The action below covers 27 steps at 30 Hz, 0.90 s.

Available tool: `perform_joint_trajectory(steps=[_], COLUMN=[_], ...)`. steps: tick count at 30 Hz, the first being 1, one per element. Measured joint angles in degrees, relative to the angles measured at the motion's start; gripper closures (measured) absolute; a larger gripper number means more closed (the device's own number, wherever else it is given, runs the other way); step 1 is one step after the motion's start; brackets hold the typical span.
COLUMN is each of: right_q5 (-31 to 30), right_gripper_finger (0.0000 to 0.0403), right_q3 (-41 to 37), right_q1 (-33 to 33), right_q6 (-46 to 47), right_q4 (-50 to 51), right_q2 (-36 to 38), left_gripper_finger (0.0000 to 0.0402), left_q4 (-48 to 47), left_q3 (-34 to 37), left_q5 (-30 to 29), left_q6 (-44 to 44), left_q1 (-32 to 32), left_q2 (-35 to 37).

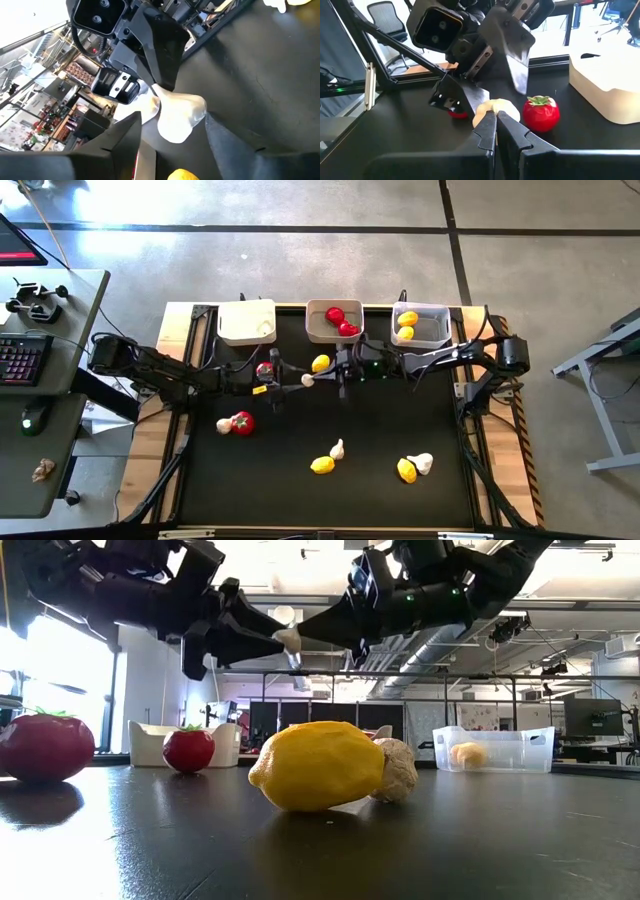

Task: Sort produce into baskets
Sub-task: Put the top garlic into the white bin

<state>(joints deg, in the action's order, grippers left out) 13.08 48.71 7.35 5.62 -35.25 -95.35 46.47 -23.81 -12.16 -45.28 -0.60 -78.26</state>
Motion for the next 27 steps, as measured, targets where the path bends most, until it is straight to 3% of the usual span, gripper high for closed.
perform_joint_trajectory(steps=[12,19,23,27], right_q5=[0.4,-4.4,-6.2,-7.0], right_gripper_finger=[0.0403,0.0379,0.0340,0.0311], right_q3=[0.0,0.0,0.0,0.0], right_q1=[0.0,0.0,0.7,2.2], right_q6=[-0.1,-1.7,-3.1,-4.5], right_q4=[0.2,3.7,5.9,10.3], right_q2=[0.0,0.0,0.3,2.4], left_gripper_finger=[0.0326,0.0363,0.0367,0.0367], left_q4=[-1.3,-3.6,-4.1,-5.1], left_q3=[0.0,0.0,0.0,0.0], left_q5=[2.6,2.4,-0.5,-8.8], left_q6=[-0.9,-0.8,0.4,3.5], left_q1=[0.0,0.0,0.0,1.5], left_q2=[0.0,0.0,0.0,0.0])
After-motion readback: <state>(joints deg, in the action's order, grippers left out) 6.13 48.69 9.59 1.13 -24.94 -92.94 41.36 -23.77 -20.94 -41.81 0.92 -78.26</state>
